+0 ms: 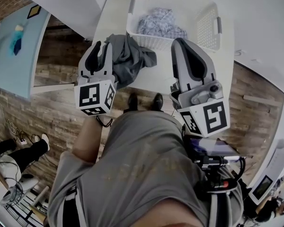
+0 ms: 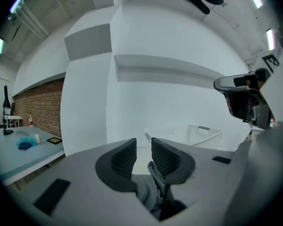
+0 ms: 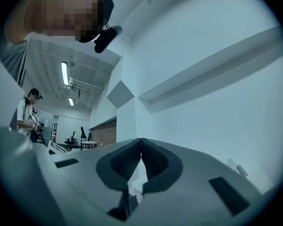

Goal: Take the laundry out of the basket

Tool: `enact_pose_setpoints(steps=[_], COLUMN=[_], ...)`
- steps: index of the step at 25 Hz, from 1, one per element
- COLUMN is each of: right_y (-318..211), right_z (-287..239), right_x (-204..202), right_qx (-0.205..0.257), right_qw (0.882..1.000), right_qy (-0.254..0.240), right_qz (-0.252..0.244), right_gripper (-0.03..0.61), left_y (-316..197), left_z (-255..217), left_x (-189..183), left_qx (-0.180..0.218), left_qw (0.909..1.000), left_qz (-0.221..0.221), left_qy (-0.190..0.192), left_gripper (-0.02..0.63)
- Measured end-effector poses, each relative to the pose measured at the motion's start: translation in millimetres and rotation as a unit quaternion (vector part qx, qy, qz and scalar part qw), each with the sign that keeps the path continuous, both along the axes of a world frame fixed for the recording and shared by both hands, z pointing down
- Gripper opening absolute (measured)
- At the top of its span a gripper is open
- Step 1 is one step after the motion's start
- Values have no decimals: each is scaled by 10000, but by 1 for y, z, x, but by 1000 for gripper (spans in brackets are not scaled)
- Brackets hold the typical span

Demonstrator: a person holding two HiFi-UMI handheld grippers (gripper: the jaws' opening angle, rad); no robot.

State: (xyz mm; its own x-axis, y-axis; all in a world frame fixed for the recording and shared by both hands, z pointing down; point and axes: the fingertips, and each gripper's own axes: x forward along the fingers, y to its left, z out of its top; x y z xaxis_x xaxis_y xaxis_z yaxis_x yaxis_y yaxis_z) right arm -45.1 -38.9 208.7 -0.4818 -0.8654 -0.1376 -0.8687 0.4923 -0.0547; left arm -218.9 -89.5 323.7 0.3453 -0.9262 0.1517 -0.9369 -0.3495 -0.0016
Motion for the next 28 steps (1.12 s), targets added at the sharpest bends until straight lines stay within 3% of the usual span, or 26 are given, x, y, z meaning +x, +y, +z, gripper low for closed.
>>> enact_pose_setpoints(steps=[8, 18, 28], right_y=[2, 15, 31], right_z=[-3, -6, -1], right_x=[19, 55, 107], right_qx=[68, 156, 135], right_qw=[9998, 9980, 9937], right_qy=[-31, -167, -345], right_qz=[197, 586, 1056], right_gripper=[8, 8, 8], left_y=[0, 8, 13], left_z=[-30, -66, -82], left_x=[17, 49, 97], left_qx=[367, 752, 825], left_qw=[9990, 9955, 9924], left_qz=[125, 470, 814], left_qy=[226, 343, 410], left_gripper=[9, 8, 9])
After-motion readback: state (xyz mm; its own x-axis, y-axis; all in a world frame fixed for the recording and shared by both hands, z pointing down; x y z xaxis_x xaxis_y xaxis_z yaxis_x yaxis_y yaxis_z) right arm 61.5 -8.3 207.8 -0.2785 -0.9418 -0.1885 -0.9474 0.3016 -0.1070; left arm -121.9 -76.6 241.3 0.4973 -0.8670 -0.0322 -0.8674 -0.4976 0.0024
